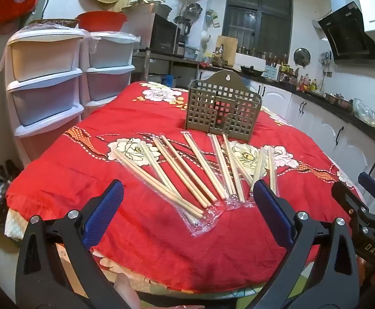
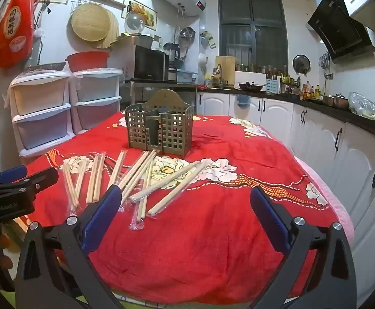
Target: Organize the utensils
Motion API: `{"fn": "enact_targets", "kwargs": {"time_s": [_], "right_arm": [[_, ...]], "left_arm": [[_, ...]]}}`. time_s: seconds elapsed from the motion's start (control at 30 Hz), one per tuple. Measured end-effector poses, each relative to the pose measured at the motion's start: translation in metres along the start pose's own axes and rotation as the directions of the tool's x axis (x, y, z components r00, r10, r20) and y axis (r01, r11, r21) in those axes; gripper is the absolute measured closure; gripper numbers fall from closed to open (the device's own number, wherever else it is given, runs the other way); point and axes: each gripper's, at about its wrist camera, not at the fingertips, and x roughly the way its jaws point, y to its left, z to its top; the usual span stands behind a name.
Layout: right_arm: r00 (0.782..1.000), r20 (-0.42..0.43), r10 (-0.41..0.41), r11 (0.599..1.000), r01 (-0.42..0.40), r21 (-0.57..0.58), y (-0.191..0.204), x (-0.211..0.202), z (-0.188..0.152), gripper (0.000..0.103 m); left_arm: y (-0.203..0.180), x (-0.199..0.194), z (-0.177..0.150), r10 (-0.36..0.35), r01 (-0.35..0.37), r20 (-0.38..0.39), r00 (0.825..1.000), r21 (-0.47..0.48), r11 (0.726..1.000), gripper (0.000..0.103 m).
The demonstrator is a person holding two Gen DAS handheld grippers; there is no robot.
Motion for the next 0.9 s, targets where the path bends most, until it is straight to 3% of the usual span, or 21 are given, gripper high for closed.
{"fn": "enact_targets", "kwargs": {"time_s": [0.9], "right_arm": [[1.000, 0.007, -0.001, 1.000, 0.001, -0.003, 0.0016, 0.0014, 0.0011, 0.006]], "left_arm": [[0.0028, 0.0022, 0.0009, -0.001, 0.001, 0.000, 1.000, -0.005, 1.000, 0.011]]}}
